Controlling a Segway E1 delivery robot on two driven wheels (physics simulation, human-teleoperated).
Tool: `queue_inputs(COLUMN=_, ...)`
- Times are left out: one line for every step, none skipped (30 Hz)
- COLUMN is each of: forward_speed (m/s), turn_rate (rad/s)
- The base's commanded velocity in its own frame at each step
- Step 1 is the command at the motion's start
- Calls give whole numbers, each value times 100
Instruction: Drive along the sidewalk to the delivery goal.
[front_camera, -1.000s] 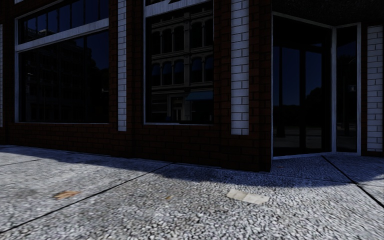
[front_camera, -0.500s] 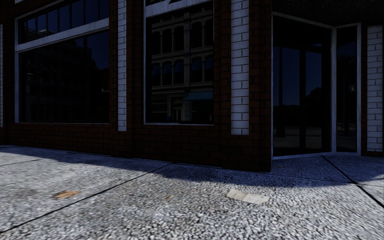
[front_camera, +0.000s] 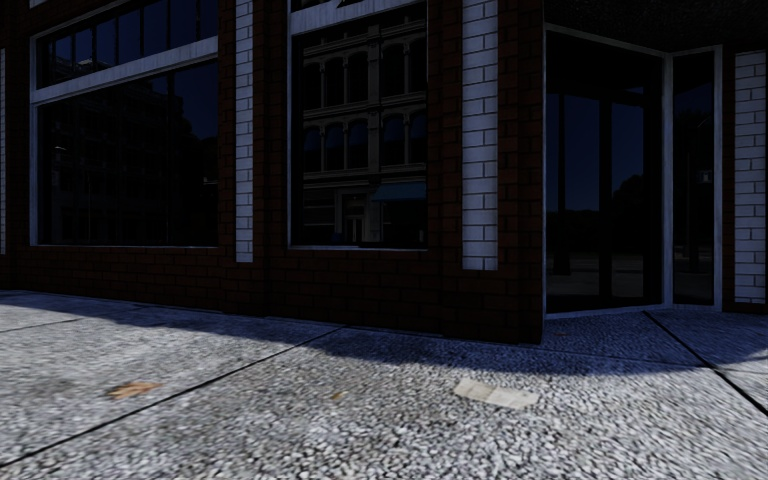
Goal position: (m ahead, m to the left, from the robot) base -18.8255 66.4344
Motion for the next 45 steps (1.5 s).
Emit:
queue_inputs(forward_speed=83, turn_rate=19)
queue_inputs(forward_speed=102, turn_rate=20)
queue_inputs(forward_speed=107, turn_rate=23)
queue_inputs(forward_speed=108, turn_rate=31)
queue_inputs(forward_speed=108, turn_rate=34)
queue_inputs(forward_speed=108, turn_rate=35)
queue_inputs(forward_speed=108, turn_rate=36)
queue_inputs(forward_speed=109, turn_rate=36)
queue_inputs(forward_speed=114, turn_rate=36)
queue_inputs(forward_speed=120, turn_rate=37)
queue_inputs(forward_speed=121, turn_rate=42)
queue_inputs(forward_speed=121, turn_rate=42)
queue_inputs(forward_speed=122, turn_rate=44)
queue_inputs(forward_speed=122, turn_rate=44)
queue_inputs(forward_speed=122, turn_rate=45)
queue_inputs(forward_speed=123, turn_rate=45)
queue_inputs(forward_speed=124, turn_rate=45)
queue_inputs(forward_speed=128, turn_rate=45)
queue_inputs(forward_speed=131, turn_rate=45)
queue_inputs(forward_speed=133, turn_rate=45)
queue_inputs(forward_speed=133, turn_rate=45)
queue_inputs(forward_speed=133, turn_rate=45)
queue_inputs(forward_speed=139, turn_rate=45)
queue_inputs(forward_speed=139, turn_rate=45)
queue_inputs(forward_speed=145, turn_rate=45)
queue_inputs(forward_speed=149, turn_rate=47)
queue_inputs(forward_speed=151, turn_rate=51)
queue_inputs(forward_speed=152, turn_rate=52)
queue_inputs(forward_speed=153, turn_rate=52)
queue_inputs(forward_speed=153, turn_rate=52)
queue_inputs(forward_speed=153, turn_rate=52)
queue_inputs(forward_speed=154, turn_rate=52)
queue_inputs(forward_speed=155, turn_rate=53)
queue_inputs(forward_speed=155, turn_rate=53)
queue_inputs(forward_speed=157, turn_rate=54)
queue_inputs(forward_speed=158, turn_rate=57)
queue_inputs(forward_speed=158, turn_rate=58)
queue_inputs(forward_speed=158, turn_rate=58)
queue_inputs(forward_speed=159, turn_rate=58)
queue_inputs(forward_speed=159, turn_rate=58)
queue_inputs(forward_speed=160, turn_rate=58)
queue_inputs(forward_speed=162, turn_rate=58)
queue_inputs(forward_speed=162, turn_rate=58)
queue_inputs(forward_speed=162, turn_rate=58)
queue_inputs(forward_speed=163, turn_rate=58)
